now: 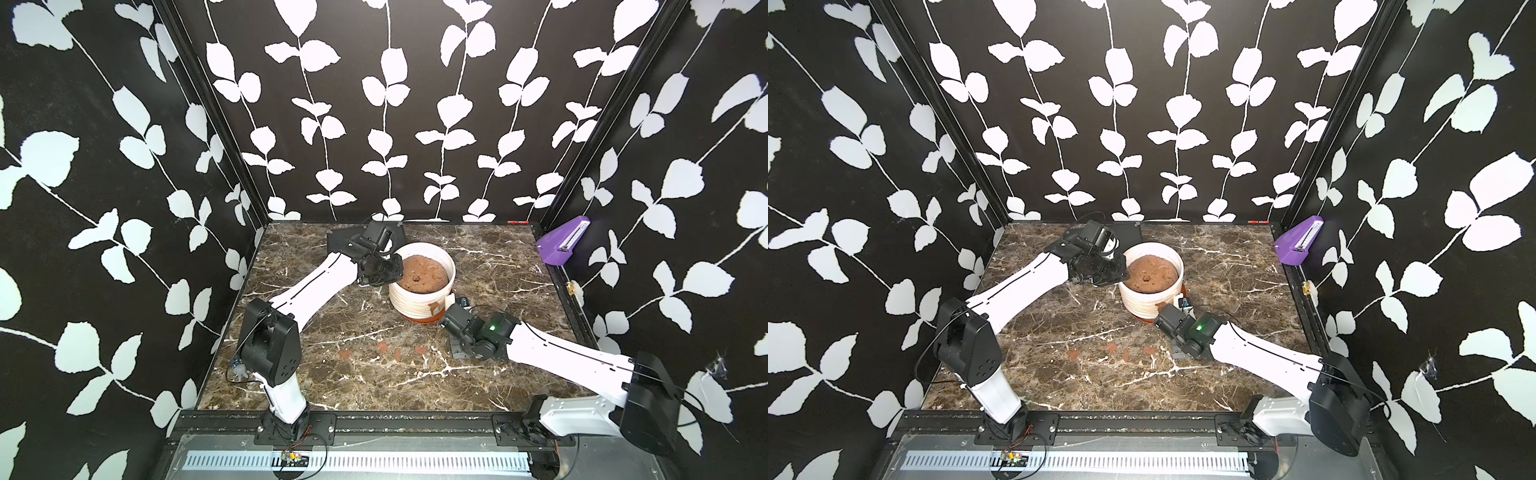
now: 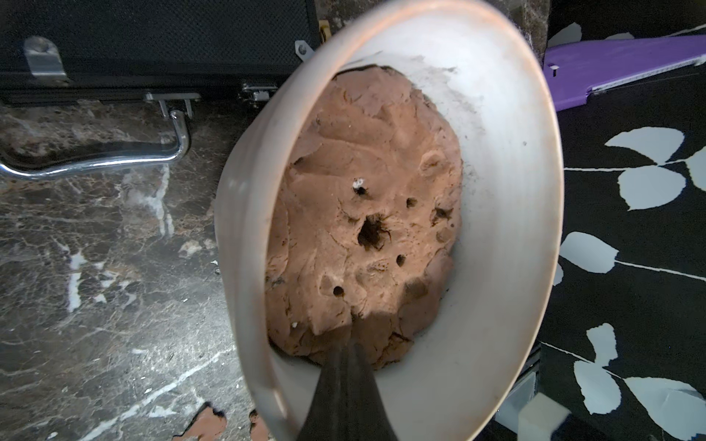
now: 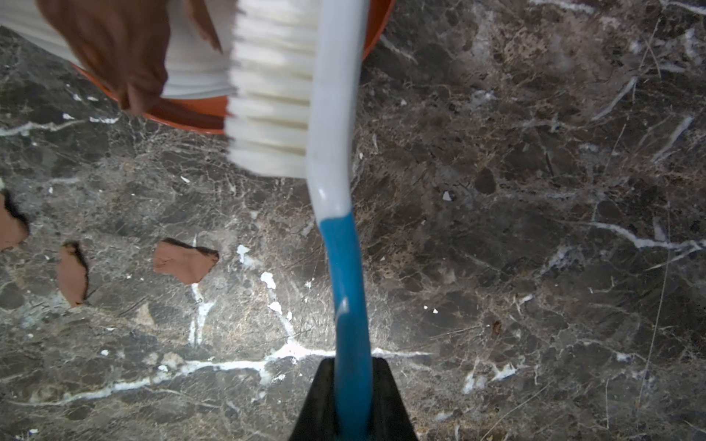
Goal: Scrub the dried mud off the ceramic pot
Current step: Brush off the soil from the pot.
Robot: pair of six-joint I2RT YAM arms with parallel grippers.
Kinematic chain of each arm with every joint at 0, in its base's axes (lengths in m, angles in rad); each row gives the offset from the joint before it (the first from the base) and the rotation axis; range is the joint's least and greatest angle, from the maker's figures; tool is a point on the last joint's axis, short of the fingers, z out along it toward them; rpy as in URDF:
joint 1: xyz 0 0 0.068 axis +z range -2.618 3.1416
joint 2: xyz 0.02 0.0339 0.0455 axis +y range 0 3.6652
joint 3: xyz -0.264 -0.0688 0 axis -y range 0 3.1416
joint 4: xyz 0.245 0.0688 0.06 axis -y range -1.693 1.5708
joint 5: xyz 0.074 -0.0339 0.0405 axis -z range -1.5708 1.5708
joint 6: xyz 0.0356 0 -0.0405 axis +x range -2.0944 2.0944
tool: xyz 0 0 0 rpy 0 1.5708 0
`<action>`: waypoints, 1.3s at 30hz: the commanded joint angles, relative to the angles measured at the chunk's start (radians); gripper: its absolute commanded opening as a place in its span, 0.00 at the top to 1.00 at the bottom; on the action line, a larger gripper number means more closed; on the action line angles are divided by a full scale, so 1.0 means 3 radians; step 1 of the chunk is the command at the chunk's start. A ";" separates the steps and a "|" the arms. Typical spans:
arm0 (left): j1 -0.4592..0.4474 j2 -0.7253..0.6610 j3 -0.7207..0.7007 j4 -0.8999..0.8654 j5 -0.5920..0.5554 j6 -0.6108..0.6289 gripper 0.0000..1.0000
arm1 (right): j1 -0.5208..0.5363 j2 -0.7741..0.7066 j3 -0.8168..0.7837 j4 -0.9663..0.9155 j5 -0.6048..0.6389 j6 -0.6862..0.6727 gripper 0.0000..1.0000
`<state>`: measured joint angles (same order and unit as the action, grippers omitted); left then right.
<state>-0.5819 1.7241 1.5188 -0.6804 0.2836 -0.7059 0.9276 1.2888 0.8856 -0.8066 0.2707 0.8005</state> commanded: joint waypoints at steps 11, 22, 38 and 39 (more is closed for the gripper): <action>-0.0008 -0.0172 -0.0162 -0.0160 -0.0082 0.0113 1.00 | 0.0028 -0.0090 0.0039 0.0385 -0.0070 -0.0148 1.00; -0.0014 -0.0254 -0.0300 -0.0051 -0.0086 0.0048 1.00 | 0.0190 -0.0218 0.0052 0.0515 -0.0065 -0.0201 1.00; -0.0039 -0.0266 -0.0360 -0.0011 -0.0096 0.0054 1.00 | 0.0856 0.0155 0.0370 0.0532 0.0237 -0.0278 1.00; -0.0040 -0.0265 -0.0363 -0.0009 -0.0101 0.0061 1.00 | 0.0894 0.0199 0.0418 0.0442 0.0278 -0.0261 1.00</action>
<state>-0.5919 1.6718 1.4445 -0.6155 0.2764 -0.6968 1.1652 1.3304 0.9581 -0.7525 0.2661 0.7433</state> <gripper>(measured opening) 0.049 0.139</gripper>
